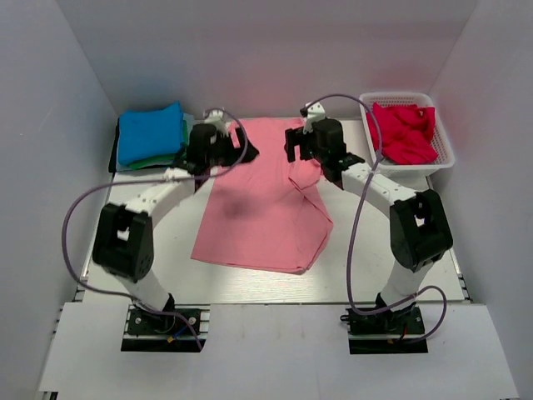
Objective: Fold and stack the t-shirts
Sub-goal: Flatten out the tshirt
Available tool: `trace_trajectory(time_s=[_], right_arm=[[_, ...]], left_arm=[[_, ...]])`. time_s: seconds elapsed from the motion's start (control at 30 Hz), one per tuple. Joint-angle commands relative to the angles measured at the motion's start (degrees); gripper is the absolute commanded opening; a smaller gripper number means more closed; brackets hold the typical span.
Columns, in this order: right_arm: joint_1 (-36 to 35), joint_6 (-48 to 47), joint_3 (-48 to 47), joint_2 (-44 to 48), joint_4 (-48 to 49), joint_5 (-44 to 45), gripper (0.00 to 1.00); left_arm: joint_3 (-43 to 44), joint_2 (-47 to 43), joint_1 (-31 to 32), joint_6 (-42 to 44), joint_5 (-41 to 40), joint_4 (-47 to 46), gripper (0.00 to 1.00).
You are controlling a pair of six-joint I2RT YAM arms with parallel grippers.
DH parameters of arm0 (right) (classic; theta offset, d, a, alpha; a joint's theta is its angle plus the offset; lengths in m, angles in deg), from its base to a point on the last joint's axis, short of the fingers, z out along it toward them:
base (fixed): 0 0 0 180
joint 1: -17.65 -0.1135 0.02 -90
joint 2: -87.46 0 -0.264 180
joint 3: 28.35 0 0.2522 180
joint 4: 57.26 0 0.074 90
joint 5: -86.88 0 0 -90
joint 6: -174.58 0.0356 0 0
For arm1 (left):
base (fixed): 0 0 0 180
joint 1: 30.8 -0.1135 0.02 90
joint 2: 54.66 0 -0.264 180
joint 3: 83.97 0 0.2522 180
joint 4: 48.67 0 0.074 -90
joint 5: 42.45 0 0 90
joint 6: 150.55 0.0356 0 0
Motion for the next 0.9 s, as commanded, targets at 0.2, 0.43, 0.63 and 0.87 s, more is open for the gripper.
trace_trajectory(time_s=[0.2, 0.43, 0.63, 0.87], right_arm=[[-2.59, 12.2, 10.21, -1.85, -2.11, -13.39, 0.9], [-4.7, 15.81, 24.61, 3.59, -3.25, -9.97, 0.9], [-9.36, 23.09, 35.27, 8.77, -5.62, -8.11, 0.9], [-23.57, 30.04, 43.64, 20.73, -10.8, -9.96, 0.9]], left_arm=[[-31.38, -16.37, 6.33, -12.76, 2.34, 4.12, 1.0], [-45.63, -25.88, 6.25, -17.6, -3.64, 2.01, 1.0], [-40.12, -20.53, 5.02, -20.5, -17.22, 10.16, 1.0], [-18.53, -2.35, 2.38, -17.35, -21.94, 16.78, 1.0]])
